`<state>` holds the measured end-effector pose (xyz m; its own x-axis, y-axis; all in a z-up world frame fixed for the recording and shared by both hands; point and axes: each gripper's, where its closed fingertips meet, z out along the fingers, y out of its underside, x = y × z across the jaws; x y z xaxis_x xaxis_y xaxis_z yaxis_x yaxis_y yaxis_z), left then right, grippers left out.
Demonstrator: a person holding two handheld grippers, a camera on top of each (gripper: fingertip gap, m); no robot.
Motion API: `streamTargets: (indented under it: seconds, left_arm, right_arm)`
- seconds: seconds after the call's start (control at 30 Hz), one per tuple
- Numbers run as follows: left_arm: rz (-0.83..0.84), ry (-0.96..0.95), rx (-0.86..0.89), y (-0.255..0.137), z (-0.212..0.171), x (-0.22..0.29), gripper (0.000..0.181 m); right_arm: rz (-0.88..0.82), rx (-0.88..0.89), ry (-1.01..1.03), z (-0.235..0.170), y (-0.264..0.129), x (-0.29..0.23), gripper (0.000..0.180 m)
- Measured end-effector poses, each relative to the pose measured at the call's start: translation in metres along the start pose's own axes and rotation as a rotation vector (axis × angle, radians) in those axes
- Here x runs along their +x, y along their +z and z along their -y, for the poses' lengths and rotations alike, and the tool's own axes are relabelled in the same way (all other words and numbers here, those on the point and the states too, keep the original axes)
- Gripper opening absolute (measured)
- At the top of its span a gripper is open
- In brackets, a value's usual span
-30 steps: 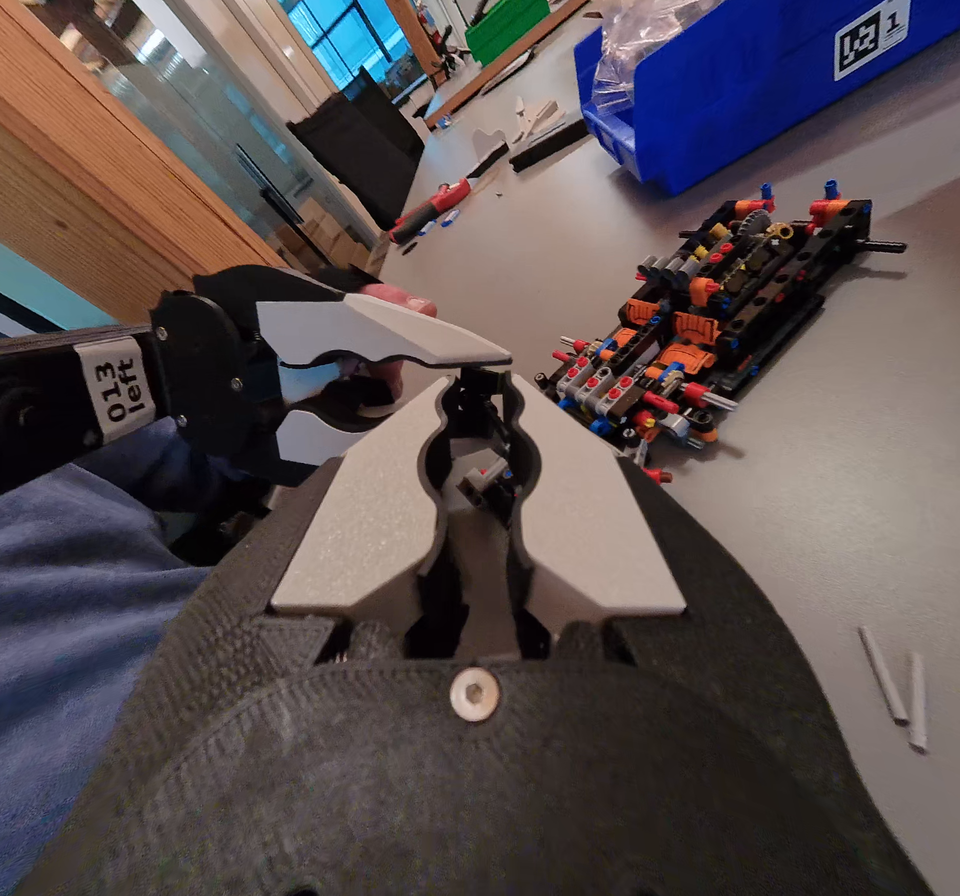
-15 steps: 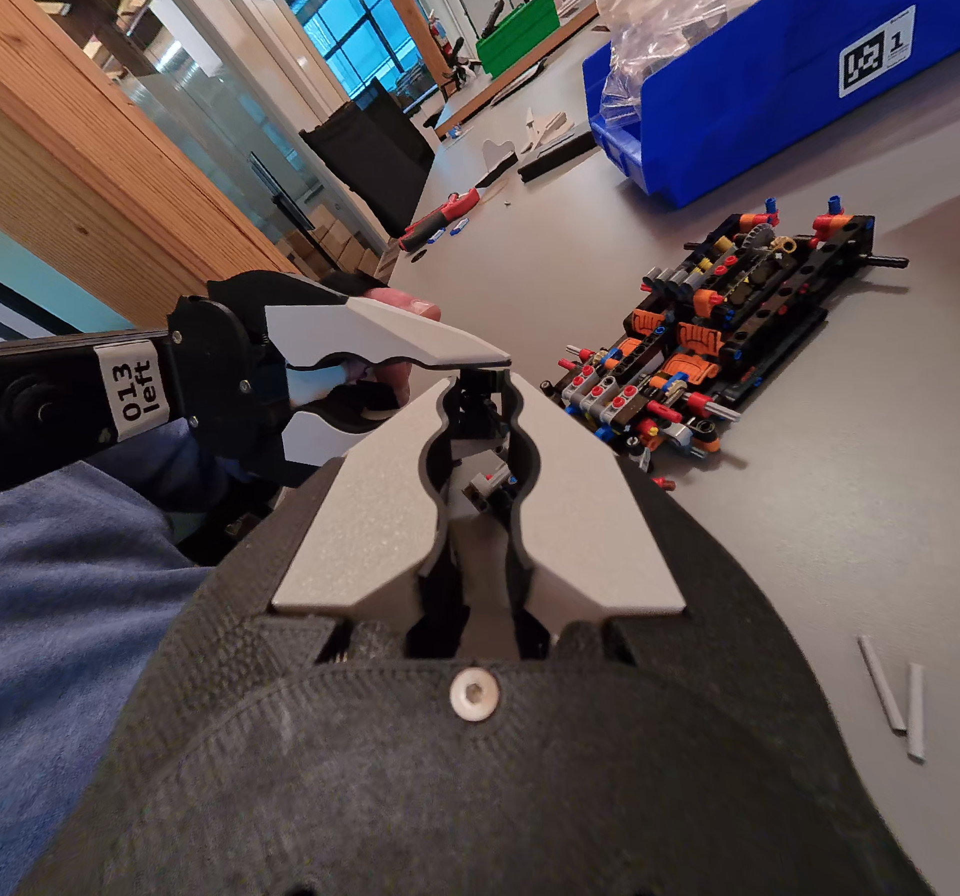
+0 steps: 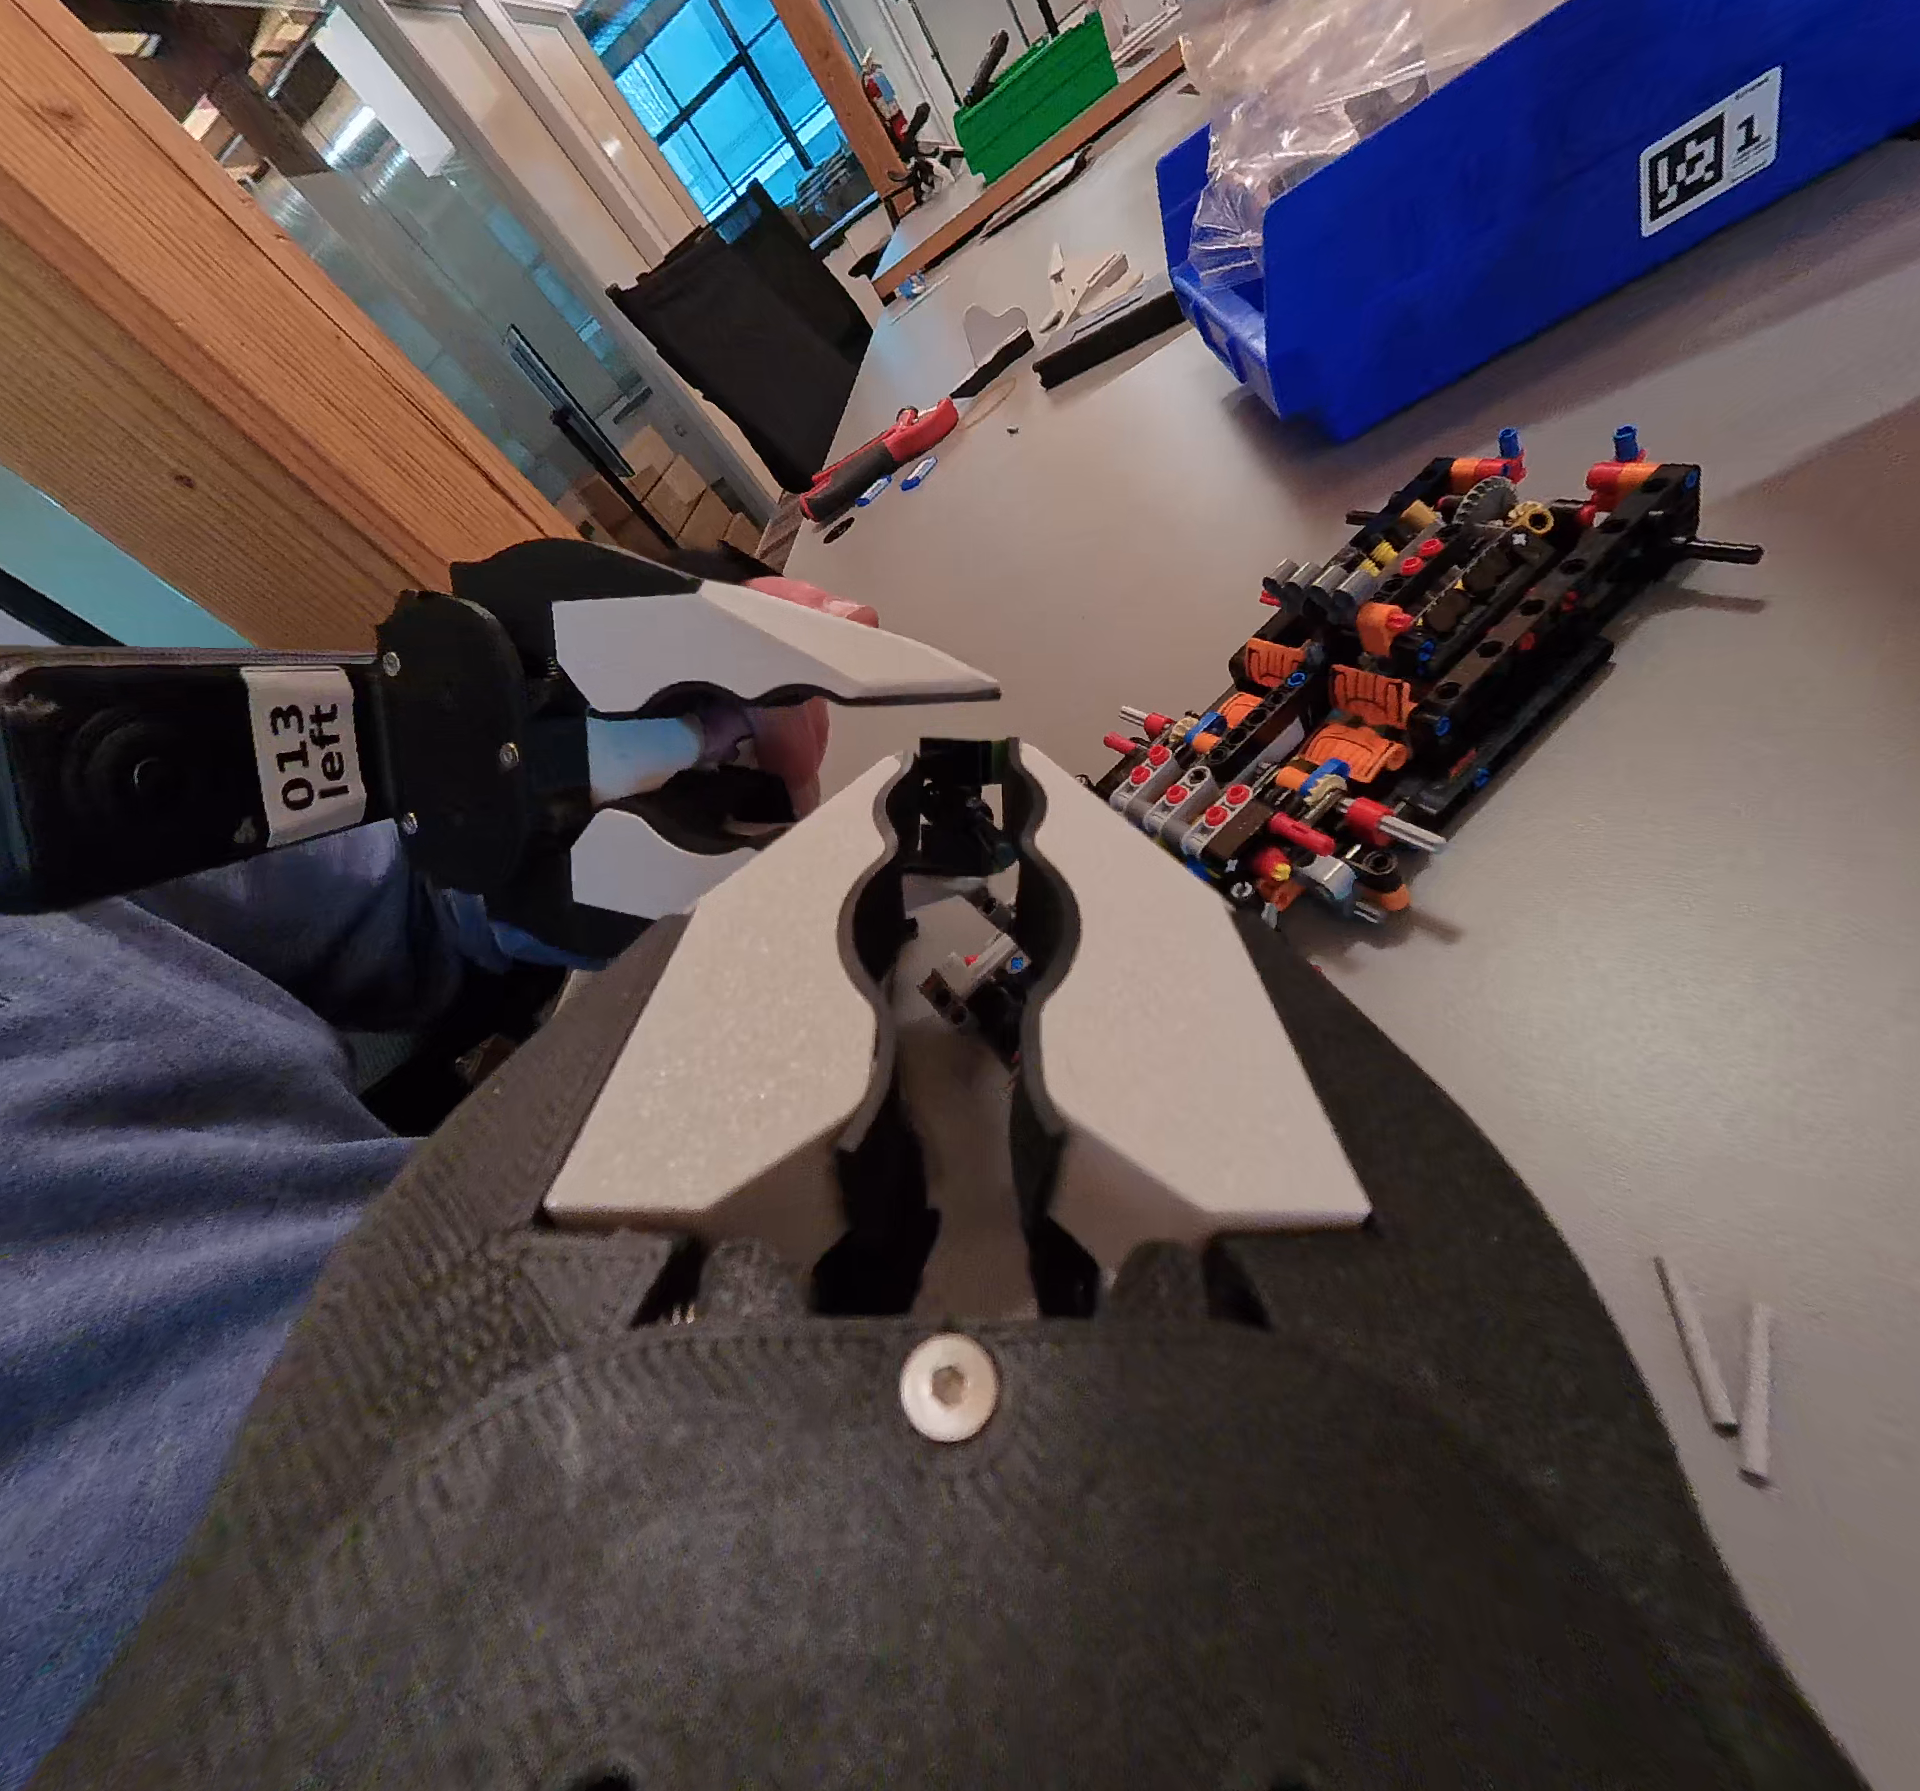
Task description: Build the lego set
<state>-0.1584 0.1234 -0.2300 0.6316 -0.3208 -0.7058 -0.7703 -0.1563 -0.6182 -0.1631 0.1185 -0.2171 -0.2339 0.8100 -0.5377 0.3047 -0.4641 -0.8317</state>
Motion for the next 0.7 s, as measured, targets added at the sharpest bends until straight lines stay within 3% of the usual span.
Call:
streamTargets:
  seconds: [0.03,0.27,0.7]
  left_arm:
    - [0.000,-0.006,0.004,-0.001,0.000,-0.001,0.031]
    - [-0.001,-0.055,0.002,-0.010,-0.017,-0.016,0.033]
    - [-0.014,-0.273,-0.046,-0.004,-0.086,-0.048,0.035]
  right_arm:
    - [-0.002,-0.003,-0.002,0.000,0.000,0.000,0.013]
    - [-0.016,-0.020,-0.030,0.001,-0.002,0.001,0.013]
    - [-0.007,-0.109,-0.060,0.000,0.001,0.006,0.013]
